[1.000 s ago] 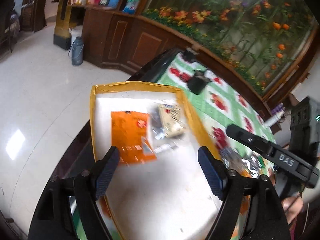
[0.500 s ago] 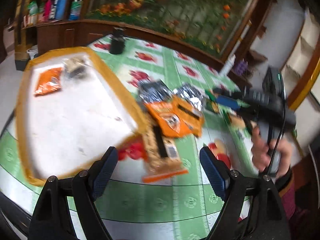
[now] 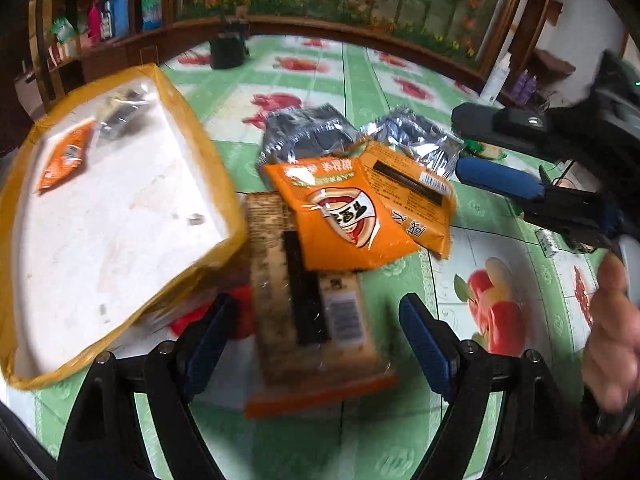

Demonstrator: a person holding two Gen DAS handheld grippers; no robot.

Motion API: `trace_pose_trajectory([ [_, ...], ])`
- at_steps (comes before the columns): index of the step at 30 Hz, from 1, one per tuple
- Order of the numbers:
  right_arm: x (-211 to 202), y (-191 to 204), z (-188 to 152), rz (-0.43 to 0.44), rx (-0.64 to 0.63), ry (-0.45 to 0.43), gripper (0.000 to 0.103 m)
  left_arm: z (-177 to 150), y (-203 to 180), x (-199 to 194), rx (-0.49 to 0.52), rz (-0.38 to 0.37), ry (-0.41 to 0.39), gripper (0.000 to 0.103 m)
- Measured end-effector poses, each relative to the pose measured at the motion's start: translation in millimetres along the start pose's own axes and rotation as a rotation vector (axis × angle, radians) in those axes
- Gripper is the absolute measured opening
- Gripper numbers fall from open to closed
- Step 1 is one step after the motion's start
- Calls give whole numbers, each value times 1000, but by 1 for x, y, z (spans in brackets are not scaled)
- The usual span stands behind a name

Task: Organize snacks
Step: 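Grasp the clear cake bar with the left gripper while the right grasps a wafer bag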

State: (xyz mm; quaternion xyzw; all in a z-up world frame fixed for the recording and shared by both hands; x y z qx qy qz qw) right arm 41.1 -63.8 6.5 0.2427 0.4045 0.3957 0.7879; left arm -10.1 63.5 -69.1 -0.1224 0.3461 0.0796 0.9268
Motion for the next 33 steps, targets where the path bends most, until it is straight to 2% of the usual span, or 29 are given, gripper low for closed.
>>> trace_pose_trajectory([
  [4,4,4,-5,-7,-38,4,49,5,-10,14,84,38,19,82],
  [6,5,4,-7,-5,-43,8,49,2,-15,11,142,58,1,67],
  [7,6,4,-8,-5,-47,10,49,1,-17,7,149,47,-6,59],
  [10,4,2,-8,-22,-66,2,56,-10,-26,-9,111,-69,25,54],
  [11,4,2,-8,-31,-80,-1,56,-15,-29,-14,127,-83,29,53],
  [13,5,3,-10,-50,-111,-1,56,-25,-28,-24,154,-88,27,53],
  [16,12,7,-17,-86,-187,11,60,-30,-24,-34,119,-106,32,53],
  [18,16,8,-22,-135,-249,12,61,-32,-19,-36,126,-91,27,53],
  [21,16,8,-24,-190,-328,15,61,-31,-15,-36,112,-99,31,69],
  [22,15,7,-25,-196,-333,27,62,-30,-14,-35,107,-98,32,77],
  [23,14,5,-26,-191,-321,30,62,-29,-13,-33,110,-88,32,80],
  [26,9,-1,-32,-178,-269,64,66,-25,-7,-28,115,-48,25,80],
  [30,2,-4,-41,-185,-286,93,66,-21,-8,-22,134,-37,14,79],
  [33,-7,0,-45,-175,-354,108,66,-21,-10,-21,188,-9,-3,59],
])
Point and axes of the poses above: each gripper's, at about its wrist camera, not at the fingertips, and x roughly the way its jaws point, y to its left, z to its top, the point moved 10 cm from there along x, roughly the way its jaws point, and after that the axes turned 13 degrees about -y, right-handed, at the moved point
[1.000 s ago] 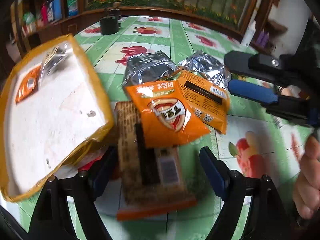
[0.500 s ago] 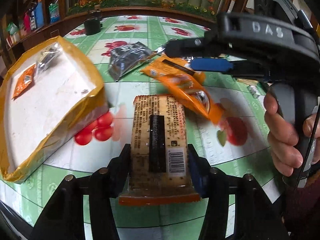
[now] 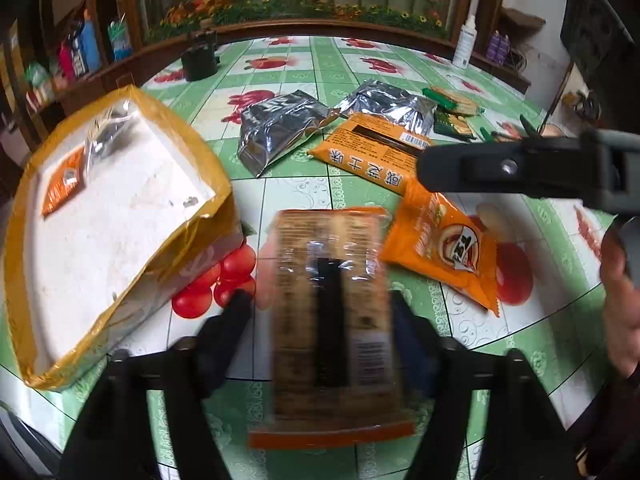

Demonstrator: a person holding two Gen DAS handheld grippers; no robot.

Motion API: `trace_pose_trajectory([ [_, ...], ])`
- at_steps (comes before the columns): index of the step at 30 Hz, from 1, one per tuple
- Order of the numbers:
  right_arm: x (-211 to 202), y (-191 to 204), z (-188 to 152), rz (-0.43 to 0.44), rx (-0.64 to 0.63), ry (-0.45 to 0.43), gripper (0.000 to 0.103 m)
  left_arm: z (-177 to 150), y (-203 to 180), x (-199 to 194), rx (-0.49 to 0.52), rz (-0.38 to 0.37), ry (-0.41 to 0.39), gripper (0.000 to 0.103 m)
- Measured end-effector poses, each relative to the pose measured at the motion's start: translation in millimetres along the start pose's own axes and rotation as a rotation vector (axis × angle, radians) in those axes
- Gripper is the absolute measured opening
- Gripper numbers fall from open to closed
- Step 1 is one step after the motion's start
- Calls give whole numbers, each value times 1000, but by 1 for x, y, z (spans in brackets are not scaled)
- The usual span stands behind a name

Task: Organize snacks
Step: 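Grasp the clear cake bar with the left gripper while the right grasps a wafer bag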

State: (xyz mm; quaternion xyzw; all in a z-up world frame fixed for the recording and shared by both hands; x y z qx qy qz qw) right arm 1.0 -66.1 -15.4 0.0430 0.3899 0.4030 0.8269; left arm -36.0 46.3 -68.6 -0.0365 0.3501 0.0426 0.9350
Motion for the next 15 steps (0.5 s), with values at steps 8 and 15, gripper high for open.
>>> trace_pose_trajectory([
  [8,-12,7,-24,-27,-353,44,73,-1,1,-1,10,-1,-10,55],
  [15,6,16,-55,-51,-498,135,73,-1,1,0,24,11,-7,55],
])
Point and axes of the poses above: each gripper's, at about its wrist camera, not at the fingertips, and x roughly the way its jaws point, y to its left, z to its top, the point moved 10 cm from there along x, roughly the way its jaws point, and after that the axes turned 13 degrees about -y, right-handed, at the moved point
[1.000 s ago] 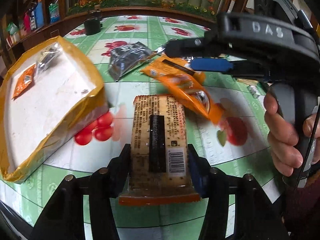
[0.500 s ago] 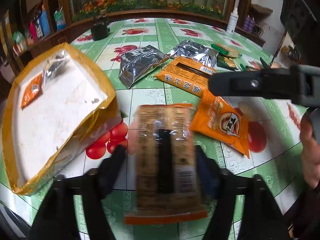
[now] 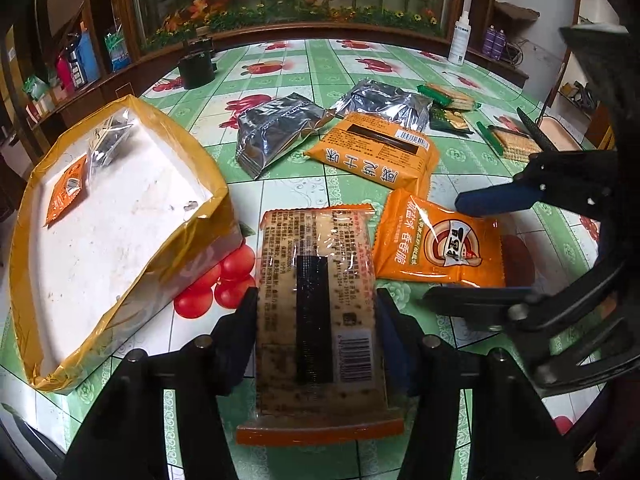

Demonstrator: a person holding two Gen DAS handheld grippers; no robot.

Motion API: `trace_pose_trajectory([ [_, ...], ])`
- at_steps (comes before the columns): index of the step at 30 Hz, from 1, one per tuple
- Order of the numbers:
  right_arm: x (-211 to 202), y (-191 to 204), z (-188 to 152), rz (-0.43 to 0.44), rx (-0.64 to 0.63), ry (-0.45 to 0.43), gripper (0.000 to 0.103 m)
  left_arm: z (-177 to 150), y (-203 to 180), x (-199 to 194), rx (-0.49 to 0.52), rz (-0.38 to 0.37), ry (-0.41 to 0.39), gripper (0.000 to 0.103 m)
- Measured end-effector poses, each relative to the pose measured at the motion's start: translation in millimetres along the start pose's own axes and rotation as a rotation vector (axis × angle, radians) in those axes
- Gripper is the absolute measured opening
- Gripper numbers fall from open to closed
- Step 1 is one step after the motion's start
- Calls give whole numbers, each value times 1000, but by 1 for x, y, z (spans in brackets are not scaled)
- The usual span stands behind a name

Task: Organize snacks
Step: 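Grasp the clear cake bar with the left gripper while the right grasps a wafer bag, then bring the cake bar to the tray with the left while the right drops its bag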

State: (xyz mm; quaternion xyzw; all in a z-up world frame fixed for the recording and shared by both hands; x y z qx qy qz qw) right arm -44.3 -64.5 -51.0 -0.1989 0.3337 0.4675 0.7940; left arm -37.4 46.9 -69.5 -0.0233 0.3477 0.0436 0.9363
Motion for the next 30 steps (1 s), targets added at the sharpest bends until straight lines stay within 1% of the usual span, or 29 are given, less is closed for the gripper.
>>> trace_pose_trajectory([
  [2,4,-3,-4,6,20,12,73,0,0,0,-1,-1,1,57],
  [3,5,-6,-5,5,38,15,68,0,-1,1,4,0,3,58],
  [4,6,-7,-7,3,46,17,60,0,-2,1,9,-3,6,62],
  [7,6,-5,-6,30,59,19,48,-1,-1,3,3,2,22,73],
  [8,5,-4,-5,36,66,15,44,-1,-1,4,3,0,26,76],
  [11,0,-11,1,17,98,-14,42,-1,-3,5,8,1,28,77],
  [13,-5,-19,8,20,144,-45,42,-1,-2,4,6,5,25,75],
  [15,-9,-28,15,23,209,-76,42,1,0,2,2,15,9,58],
  [16,-10,-33,17,22,242,-89,42,1,2,1,-6,17,2,55],
  [19,-13,-39,22,14,293,-117,42,1,4,0,-27,10,-7,54],
  [21,-14,-39,26,20,309,-135,42,1,6,-2,-46,10,-12,54],
  [24,-17,-37,30,28,317,-158,42,1,3,-5,-67,-12,-15,54],
  [30,-19,-40,34,26,338,-179,42,12,-5,-18,-55,-17,-59,53],
])
Point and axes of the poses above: each gripper's, at about its wrist camera, not at the fingertips, and x roughly the way its jaws point, y to its left, z to its top, the point moved 10 cm from there along x, roughly the way its jaws point, and after that the axes turned 13 degrees about -y, right-handed, at the moved point
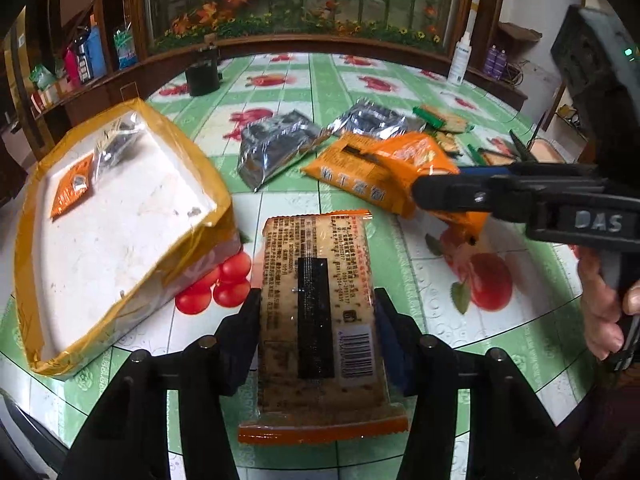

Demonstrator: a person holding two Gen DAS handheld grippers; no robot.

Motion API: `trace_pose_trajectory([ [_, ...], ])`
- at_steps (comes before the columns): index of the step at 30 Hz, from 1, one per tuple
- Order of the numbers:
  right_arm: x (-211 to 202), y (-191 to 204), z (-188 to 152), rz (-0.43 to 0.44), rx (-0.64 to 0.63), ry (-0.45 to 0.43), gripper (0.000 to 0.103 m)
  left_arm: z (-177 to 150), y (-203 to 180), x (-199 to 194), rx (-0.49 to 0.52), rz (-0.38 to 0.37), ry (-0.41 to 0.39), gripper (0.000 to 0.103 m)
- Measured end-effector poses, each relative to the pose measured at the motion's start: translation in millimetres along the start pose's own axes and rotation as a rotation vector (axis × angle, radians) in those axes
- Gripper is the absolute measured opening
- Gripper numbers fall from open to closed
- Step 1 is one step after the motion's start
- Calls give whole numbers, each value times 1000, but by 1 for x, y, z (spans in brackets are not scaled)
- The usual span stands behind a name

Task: Organize snacks
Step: 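Bring the cake bar to the tray with the left while the right drops its bag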

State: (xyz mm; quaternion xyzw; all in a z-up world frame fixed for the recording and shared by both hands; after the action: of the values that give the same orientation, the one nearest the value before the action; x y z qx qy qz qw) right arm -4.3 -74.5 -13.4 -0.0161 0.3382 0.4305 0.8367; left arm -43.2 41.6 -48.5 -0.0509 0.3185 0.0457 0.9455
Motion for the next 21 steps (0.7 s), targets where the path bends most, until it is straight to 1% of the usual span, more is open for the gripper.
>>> trace_pose_trajectory([
  [6,0,-7,1,-13,28,-6,42,15,7,-14,-20,11,-53,53],
  [14,0,-7,2,-8,42,-12,42,34,38,-34,-89,47,-121,53],
  [21,2,1,3,26,52,-14,42,38,65,-44,-150,76,-148,53],
])
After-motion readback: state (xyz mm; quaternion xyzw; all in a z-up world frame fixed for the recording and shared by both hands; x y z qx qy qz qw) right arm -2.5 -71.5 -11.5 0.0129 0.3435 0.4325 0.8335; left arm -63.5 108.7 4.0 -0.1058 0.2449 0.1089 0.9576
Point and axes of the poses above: each gripper's, at about its wrist camera, not at the fingertips, and x roughly the way its jaws point, y to its left, z to its top, the point moved 10 cm from there along x, roughly the way its jaws point, and after that the axes turned 13 degrees about -y, right-handed, at the moved point
